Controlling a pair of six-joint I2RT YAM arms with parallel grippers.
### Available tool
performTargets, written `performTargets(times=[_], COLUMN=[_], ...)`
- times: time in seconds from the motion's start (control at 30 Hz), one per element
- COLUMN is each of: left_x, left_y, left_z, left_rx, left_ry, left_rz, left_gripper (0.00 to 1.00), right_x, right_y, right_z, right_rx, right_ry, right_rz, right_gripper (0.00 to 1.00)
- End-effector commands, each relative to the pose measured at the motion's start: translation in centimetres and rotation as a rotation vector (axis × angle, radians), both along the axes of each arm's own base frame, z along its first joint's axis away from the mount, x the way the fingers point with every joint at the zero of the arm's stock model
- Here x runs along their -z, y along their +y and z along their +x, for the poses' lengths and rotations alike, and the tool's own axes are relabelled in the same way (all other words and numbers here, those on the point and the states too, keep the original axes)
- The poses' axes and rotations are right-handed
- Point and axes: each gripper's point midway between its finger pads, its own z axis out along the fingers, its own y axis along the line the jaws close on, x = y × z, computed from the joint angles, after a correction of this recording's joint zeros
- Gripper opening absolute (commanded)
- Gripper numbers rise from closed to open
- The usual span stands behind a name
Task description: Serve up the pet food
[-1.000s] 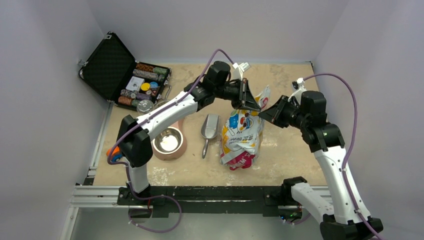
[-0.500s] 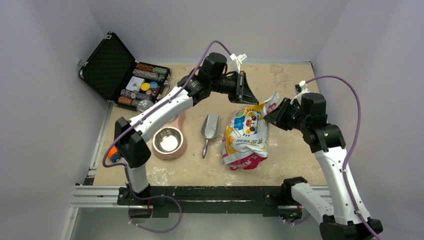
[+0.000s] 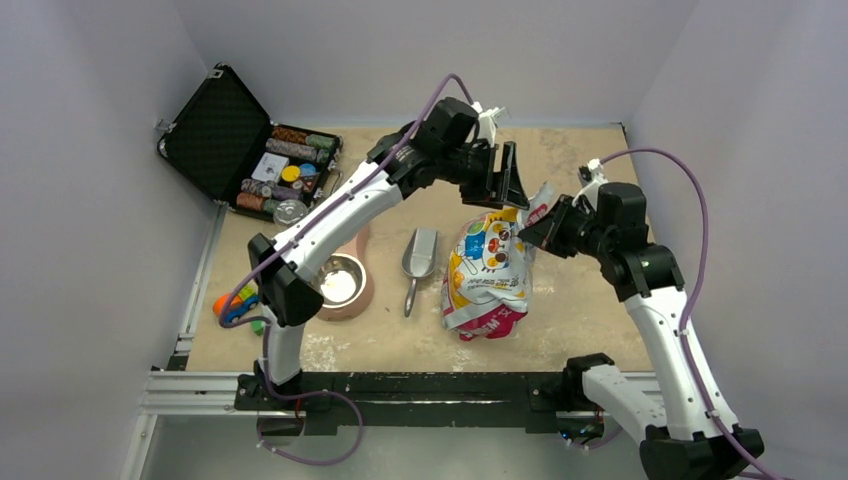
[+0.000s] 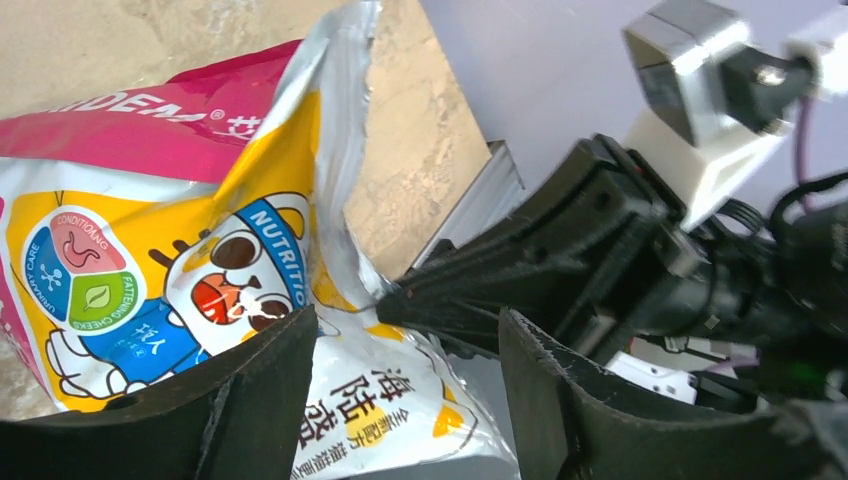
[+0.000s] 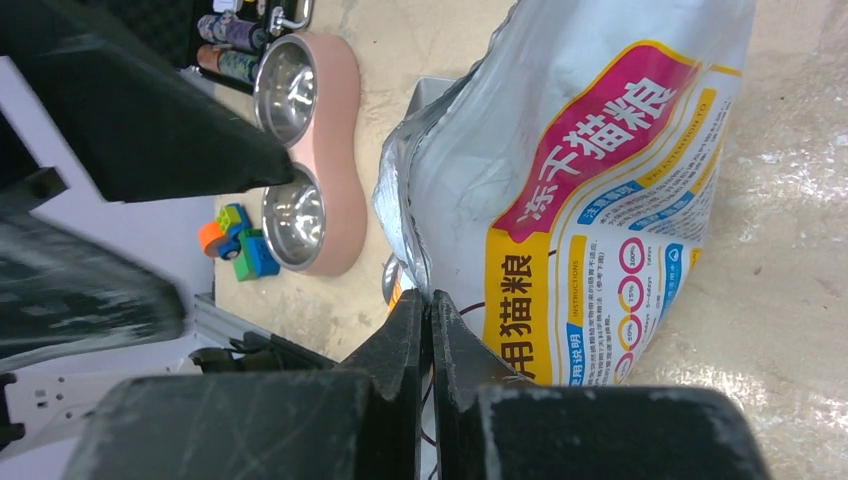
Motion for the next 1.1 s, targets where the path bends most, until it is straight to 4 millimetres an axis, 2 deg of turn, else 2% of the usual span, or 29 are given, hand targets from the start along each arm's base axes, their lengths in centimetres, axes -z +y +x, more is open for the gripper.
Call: performTargets(times=[0.0,0.13,0.23,0.3,0.4,0.47,0.53,0.57,0.63,0.7,0.77,0.83,0.9,1.07], left_x=[2.0,3.5,3.7,3.7,3.3,2.6,0.1,-1.4,-4.2,-7.2,-9.9,-10.7,-10.5,-12.3], left_y=[0.1,0.4,0.2,-0.2,0.0,0.7,1.4,1.6,2.4,3.6,5.0,5.9,6.1,6.8], left_z=[0.4,1.0,1.2,1.1,1.4,1.9,2.1,1.9,1.7,1.4,0.7,0.1,-0.2,-1.3], left_rx=[-0.022,-0.049,-0.040,-0.025,-0.029,-0.044,-0.028,-0.013,0.020,0.072,0.124,0.154,0.158,0.204], left_ry=[-0.036,-0.041,-0.039,-0.021,0.006,0.010,-0.022,-0.019,-0.020,-0.010,-0.024,-0.044,-0.054,-0.079], left_rz=[0.116,0.178,0.185,0.175,0.156,0.128,0.015,-0.062,-0.234,-0.439,-0.608,-0.660,-0.643,-0.716], left_gripper=[0.69,0.62,0.60,0.55,0.36,0.17,0.03,0.00,0.00,0.00,0.00,0.00,0.00,0.00], right_x=[-1.1,-1.6,-1.9,-2.2,-2.9,-3.5,-4.3,-4.9,-6.1,-7.1,-7.9,-7.8,-7.2,-6.5], right_y=[1.4,2.3,3.2,3.9,5.0,5.6,6.2,6.6,6.9,7.0,6.6,6.3,6.4,6.7], right_z=[0.3,0.2,0.1,0.1,0.0,-0.1,-0.5,-0.8,-1.4,-1.8,-2.0,-1.8,-1.4,0.2], right_rx=[-0.056,-0.077,-0.103,-0.124,-0.158,-0.181,-0.224,-0.247,-0.274,-0.278,-0.260,-0.247,-0.244,-0.226], right_ry=[-0.041,-0.048,-0.056,-0.065,-0.073,-0.088,-0.100,-0.108,-0.118,-0.123,-0.149,-0.148,-0.123,-0.090], right_rz=[0.025,0.023,0.020,0.021,0.025,0.025,0.046,0.064,0.091,0.110,0.108,0.099,0.094,0.074], right_gripper=[0.00,0.00,0.00,0.00,0.00,0.00,0.00,0.02,0.25,0.41,0.49,0.51,0.51,0.50])
